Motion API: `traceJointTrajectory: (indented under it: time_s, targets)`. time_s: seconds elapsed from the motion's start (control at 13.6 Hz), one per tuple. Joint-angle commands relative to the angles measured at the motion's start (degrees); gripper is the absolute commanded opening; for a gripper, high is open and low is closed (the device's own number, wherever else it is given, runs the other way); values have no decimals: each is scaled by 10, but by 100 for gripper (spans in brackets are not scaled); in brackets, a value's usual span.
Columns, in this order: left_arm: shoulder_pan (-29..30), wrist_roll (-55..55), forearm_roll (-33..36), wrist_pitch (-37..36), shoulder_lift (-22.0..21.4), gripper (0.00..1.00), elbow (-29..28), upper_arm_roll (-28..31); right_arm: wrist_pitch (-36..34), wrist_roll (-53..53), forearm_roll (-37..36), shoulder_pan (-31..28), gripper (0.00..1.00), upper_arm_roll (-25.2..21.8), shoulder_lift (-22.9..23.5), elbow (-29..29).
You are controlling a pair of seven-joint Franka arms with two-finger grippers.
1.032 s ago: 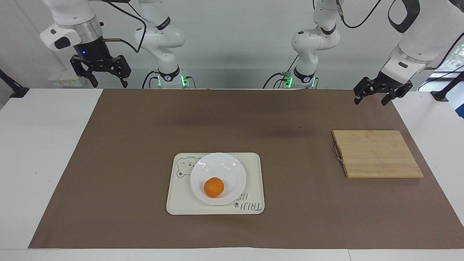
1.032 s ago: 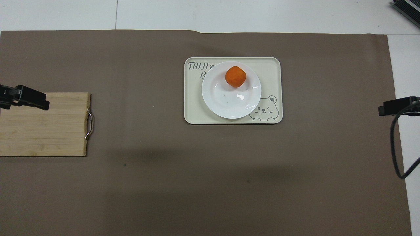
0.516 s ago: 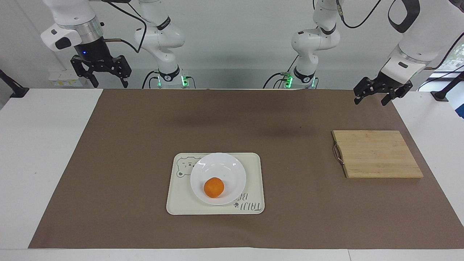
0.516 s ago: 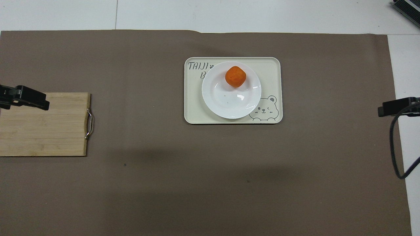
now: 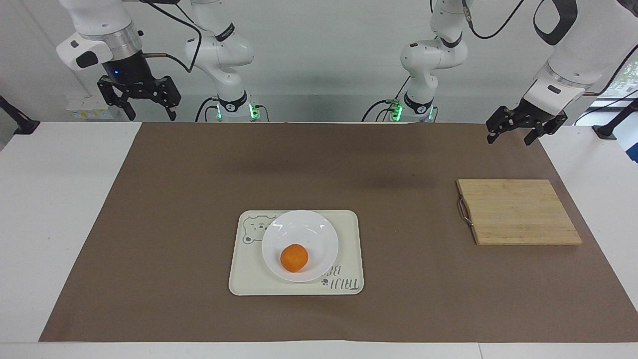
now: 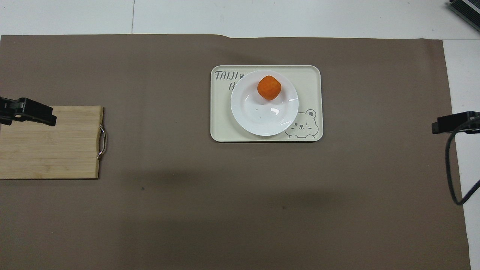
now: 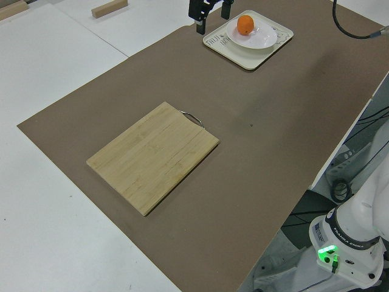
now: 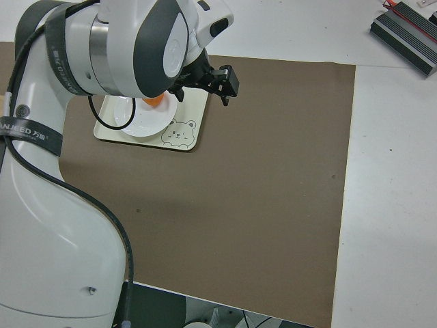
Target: Place orange and plate with both arms
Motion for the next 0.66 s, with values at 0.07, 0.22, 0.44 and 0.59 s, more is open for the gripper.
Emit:
traceJointTrajectory:
  time_s: [0.07,0.22,0.44,0.59]
  targets:
    - [7,3,5,-5,3,100,10,-5,-2,-11,-5,-1,100,1,-10,-9]
    - [7,3,5,-5,4,100,10,-5,-5,-12,-5,-7,100,-1,-10,-9]
    - [7,3,5,-5,3,100,10,-5,-5,-12,-5,-8,100,-3,-9,-8]
    - [7,3,5,-5,3,100,10,-5,-3,-9,-5,-8,100,-3,-9,-8]
